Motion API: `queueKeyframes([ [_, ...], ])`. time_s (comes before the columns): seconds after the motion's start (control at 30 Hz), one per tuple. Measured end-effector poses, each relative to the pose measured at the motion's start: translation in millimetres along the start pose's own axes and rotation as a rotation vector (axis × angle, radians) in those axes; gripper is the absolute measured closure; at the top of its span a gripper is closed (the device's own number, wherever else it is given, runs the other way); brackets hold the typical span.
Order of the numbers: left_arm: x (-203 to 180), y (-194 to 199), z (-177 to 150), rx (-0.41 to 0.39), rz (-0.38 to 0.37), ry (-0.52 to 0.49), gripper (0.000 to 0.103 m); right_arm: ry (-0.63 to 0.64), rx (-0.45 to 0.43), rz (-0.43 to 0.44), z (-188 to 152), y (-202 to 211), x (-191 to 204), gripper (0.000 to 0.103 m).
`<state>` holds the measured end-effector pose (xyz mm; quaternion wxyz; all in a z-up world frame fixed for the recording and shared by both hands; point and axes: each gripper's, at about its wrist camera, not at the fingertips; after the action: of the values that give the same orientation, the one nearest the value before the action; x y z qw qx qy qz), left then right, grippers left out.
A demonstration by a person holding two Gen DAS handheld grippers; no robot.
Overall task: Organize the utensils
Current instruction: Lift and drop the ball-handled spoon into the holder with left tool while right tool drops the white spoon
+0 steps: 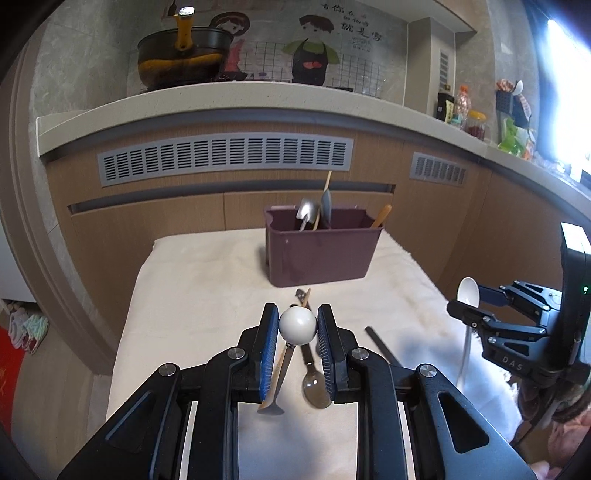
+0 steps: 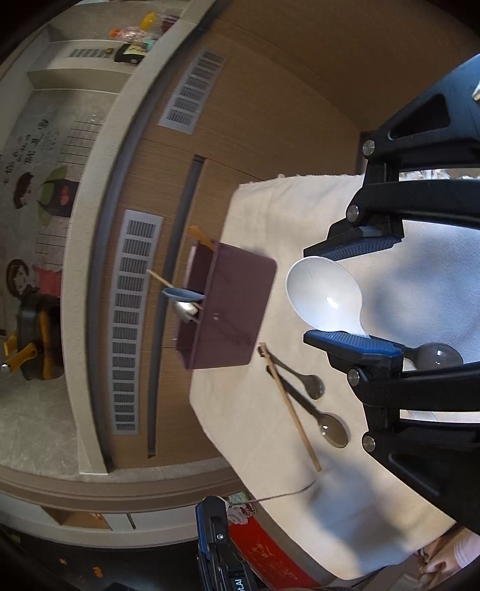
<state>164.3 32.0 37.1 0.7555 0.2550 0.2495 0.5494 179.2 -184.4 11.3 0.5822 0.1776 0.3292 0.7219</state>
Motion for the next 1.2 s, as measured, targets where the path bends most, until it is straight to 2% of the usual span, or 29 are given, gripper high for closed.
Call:
queueKeyframes([
  [0.17,-8,9,12,-0.032,-0.030,-0.013,0.080,0.022,-0.041,-0.055,17,13,2,0.068],
  [0.27,-13,15,28,-0.047,-0.060,-0.025,0.080,0.051,-0.108,-0.113,43,26,-1,0.068],
  [0.37,-19,27,62,-0.114,-0.067,-0.051,0.080,0.070,-0.212,-0.180,80,48,-9,0.068],
  [0.5,-29,48,123,-0.236,-0.074,-0.095,0.080,0.083,-0.361,-0.286,140,74,-21,0.068],
  [0.67,-36,50,178,-0.343,-0.071,-0.122,0.080,0.105,-0.430,-0.364,195,67,-30,0.068],
  [0.8,-26,29,212,-0.349,-0.108,-0.088,0.080,0.138,-0.399,-0.387,217,35,-35,0.068],
  [0.93,-9,-8,227,-0.303,-0.163,-0.034,0.080,0.157,-0.339,-0.381,221,-9,-34,0.068],
  [1.03,1,-43,231,-0.251,-0.189,-0.001,0.080,0.167,-0.291,-0.387,216,-47,-34,0.068],
  [1.2,15,-101,218,-0.156,-0.256,0.047,0.080,0.173,-0.217,-0.362,202,-105,-36,0.068],
])
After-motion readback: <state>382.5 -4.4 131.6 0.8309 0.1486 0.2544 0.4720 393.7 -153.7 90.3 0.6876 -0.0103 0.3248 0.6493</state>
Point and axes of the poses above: each gripper's, at about its wrist camera, not at the fingertips, and y roughly against the way its jaws point, x to its left, z to its top, and after that the axes turned 8 degrees about x, right-handed
